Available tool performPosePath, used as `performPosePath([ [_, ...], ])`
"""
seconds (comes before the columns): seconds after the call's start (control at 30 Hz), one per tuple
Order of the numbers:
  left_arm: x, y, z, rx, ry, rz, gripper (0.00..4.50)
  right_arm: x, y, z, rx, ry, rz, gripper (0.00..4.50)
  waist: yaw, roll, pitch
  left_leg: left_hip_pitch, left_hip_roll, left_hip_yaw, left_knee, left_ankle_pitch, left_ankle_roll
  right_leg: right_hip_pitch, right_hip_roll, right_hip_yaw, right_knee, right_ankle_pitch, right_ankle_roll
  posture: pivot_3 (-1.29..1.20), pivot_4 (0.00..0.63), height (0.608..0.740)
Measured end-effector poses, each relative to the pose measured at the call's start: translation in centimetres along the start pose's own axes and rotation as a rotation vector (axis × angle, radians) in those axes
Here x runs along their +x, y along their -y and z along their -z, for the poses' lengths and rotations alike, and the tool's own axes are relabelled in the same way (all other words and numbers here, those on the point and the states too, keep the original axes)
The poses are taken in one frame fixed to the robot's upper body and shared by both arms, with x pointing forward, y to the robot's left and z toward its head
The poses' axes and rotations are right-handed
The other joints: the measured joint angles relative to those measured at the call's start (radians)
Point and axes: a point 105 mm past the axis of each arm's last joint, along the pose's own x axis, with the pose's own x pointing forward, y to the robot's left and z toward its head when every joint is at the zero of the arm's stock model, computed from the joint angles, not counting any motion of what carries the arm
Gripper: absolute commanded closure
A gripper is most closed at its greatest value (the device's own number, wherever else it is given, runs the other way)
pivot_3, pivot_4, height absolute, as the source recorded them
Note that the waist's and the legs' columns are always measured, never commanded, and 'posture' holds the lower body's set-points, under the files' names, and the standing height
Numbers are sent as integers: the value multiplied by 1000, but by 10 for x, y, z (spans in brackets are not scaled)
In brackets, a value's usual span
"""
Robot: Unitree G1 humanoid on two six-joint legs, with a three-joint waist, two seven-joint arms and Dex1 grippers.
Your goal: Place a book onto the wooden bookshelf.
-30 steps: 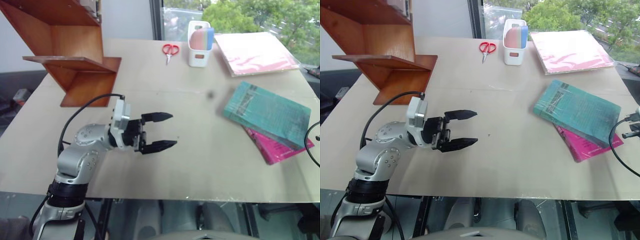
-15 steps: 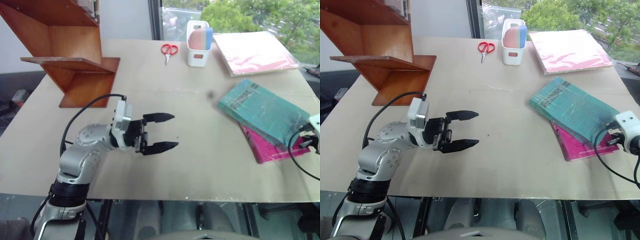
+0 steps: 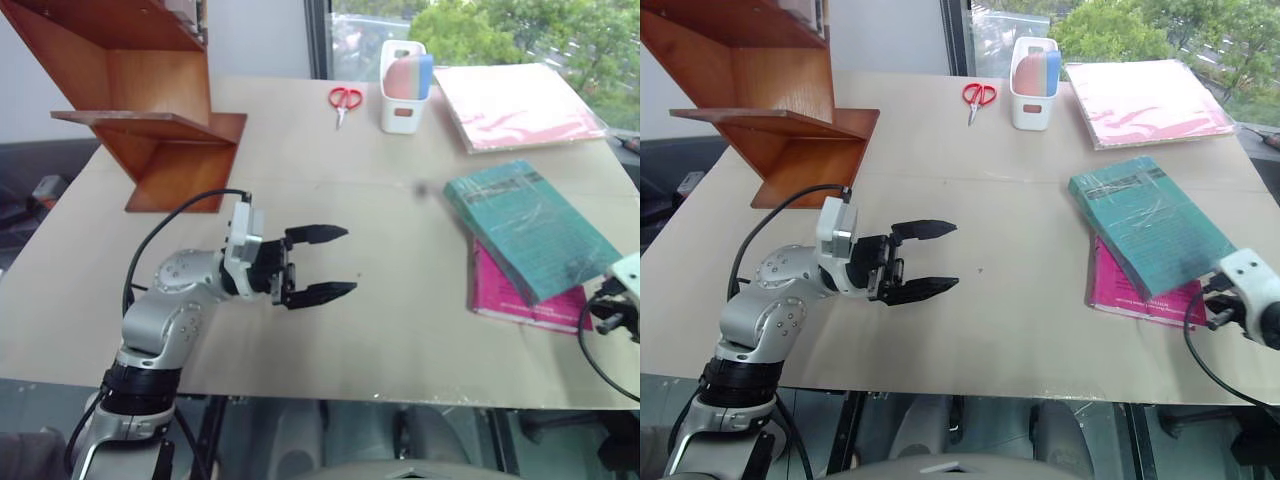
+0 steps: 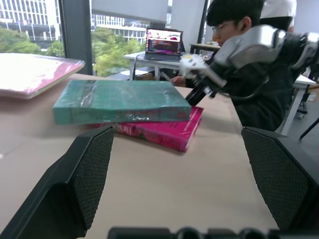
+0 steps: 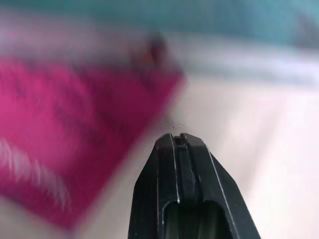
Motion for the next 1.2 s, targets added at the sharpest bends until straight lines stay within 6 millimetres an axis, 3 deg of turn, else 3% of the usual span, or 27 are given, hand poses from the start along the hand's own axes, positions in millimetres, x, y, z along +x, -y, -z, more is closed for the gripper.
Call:
performPosePath([
  [0.17, 1, 0, 1, 6, -5, -1, 0, -39, 43, -46, -9, 149, 191, 4435, -14, 0, 0, 2, 0, -1, 0, 0, 0, 0, 1, 1, 1, 0, 0, 0, 150, 740],
  [0.27, 1, -1, 1, 6, -6, -6, 0, -46, 45, -76, 2, 261, 193, 4435, -19, 0, 0, 2, 0, -1, 0, 0, 0, 0, 0, 2, 1, 0, 0, 0, 150, 740],
  [0.3, 2, -2, 2, 5, -6, -11, 0, -47, 43, -94, 4, 326, 183, 4435, -24, 0, 0, 2, 0, -1, 0, 0, 0, 0, 1, 2, 0, 0, 0, 0, 150, 740],
  [0.37, 4, -3, 1, 7, 0, -9, 0, -42, 36, -109, -12, 371, 159, 4435, -26, 0, 0, 2, 0, -1, 0, 0, 0, 0, 1, 2, 0, 0, 0, 0, 150, 740],
  [0.43, 6, -5, 0, 11, 6, -13, 0, -17, 23, -126, -10, 405, 106, 4435, -29, -1, 0, 2, 0, -1, 0, 0, 0, 0, 1, 2, 0, 0, 0, 0, 150, 740],
  [0.57, 6, -6, 3, 11, -3, -28, 0, 40, -8, -114, -20, 301, -2, 4435, -20, 1, 2, -1, 0, 0, -1, 0, 0, -2, 1, 2, 0, 0, 0, 0, 150, 740],
  [0.63, 5, -6, 6, 4, -9, -36, 0, 41, -9, -118, -57, 313, 8, 4435, -18, 1, 1, -1, 0, 1, -1, 0, 0, -3, 1, 2, 0, 0, 0, 0, 150, 740],
  [0.73, 3, -6, 8, -1, -10, -43, 0, 40, -21, -108, -138, 277, -18, 4435, -13, 0, 1, -1, 0, 0, -1, 0, 0, -2, 1, 2, -1, 0, 0, 0, 150, 740],
  [0.87, -1, -7, 11, -5, -8, -53, 0, 30, -54, -101, -190, 277, -137, 4435, -14, -8, -4, 4, 0, 0, -2, -1, 0, 1, 1, 1, 0, 0, 0, 0, 150, 740],
  [0.97, -3, -9, 14, -9, -6, -59, 0, 25, -67, -98, -204, 278, -172, 4435, -19, -10, -6, 4, 0, 0, -2, -1, 0, 1, 0, 1, 0, -1, -1, 0, 150, 740],
  [1.2, -8, -12, 20, -21, -11, -64, 0, 25, -72, -100, -169, 296, -175, 4435, -25, -12, -7, 4, 0, -1, 0, -1, 0, 2, 0, 1, 0, -1, -3, 0, 150, 740],
])
